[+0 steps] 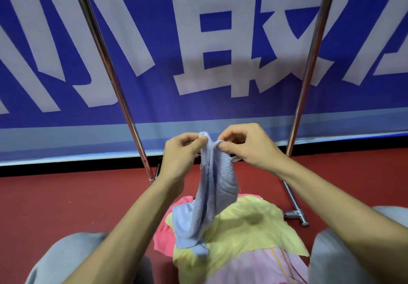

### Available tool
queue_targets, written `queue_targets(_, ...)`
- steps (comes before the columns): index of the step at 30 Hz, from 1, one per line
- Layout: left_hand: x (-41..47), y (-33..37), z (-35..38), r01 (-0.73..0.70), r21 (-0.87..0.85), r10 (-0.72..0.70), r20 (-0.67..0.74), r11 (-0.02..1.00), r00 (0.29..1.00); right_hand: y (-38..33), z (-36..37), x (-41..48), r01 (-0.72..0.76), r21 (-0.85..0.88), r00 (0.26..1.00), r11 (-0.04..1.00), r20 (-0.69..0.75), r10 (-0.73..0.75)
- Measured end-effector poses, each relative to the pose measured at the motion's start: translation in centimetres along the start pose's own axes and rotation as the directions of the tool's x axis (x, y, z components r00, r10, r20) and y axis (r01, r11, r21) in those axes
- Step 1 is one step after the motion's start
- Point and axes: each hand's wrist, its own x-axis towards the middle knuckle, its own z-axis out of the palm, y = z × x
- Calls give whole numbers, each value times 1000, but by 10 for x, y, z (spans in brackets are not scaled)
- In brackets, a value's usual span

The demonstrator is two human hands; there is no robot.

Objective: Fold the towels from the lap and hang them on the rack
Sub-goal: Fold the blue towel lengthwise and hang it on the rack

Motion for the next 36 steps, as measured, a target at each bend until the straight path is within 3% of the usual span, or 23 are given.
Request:
queue_targets(5, -5, 2, 6, 42, -58, -39, 59, 997, 997, 5, 5, 6, -57, -6, 983, 998, -174, 55)
queue_targets(11, -7, 3, 5, 11, -50, -4, 121, 999, 993, 9, 4, 7, -48, -39, 991, 998, -123, 42)
queue_targets(14, -9, 4, 3, -67, 17, 63, 170, 998, 983, 12, 4, 9, -51, -10, 984, 999, -173, 48)
queue_targets(21, -8, 5, 0, -90, 61, 80, 155, 994, 985, 12, 3, 9, -52, 40, 989, 998, -140, 57)
queue_targets(26, -7, 19, -10, -118, 43, 110, 147, 992, 983, 20, 1, 11, -89, -106, 988, 990, -131, 75)
queue_targets(28, -7, 28, -16, -49, -74, 60, 161, 996, 985, 19, 6, 11, -89, -91, 993, 992, -87, 81)
queue_targets(30, -8, 34, -24, -34, -121, 57, 190, 992, 980, 13, 12, 8, -98, -13, 994, 995, 51, 99)
queue_targets(33, -9, 34, -35, -84, -123, 112, 245, 989, 963, 11, 21, 3, -62, -22, 962, 998, 264, 65)
queue_targets(36, -9, 31, -43, -121, -64, 134, 279, 991, 951, 14, 28, 1, 7, -14, 928, 1000, 373, -1)
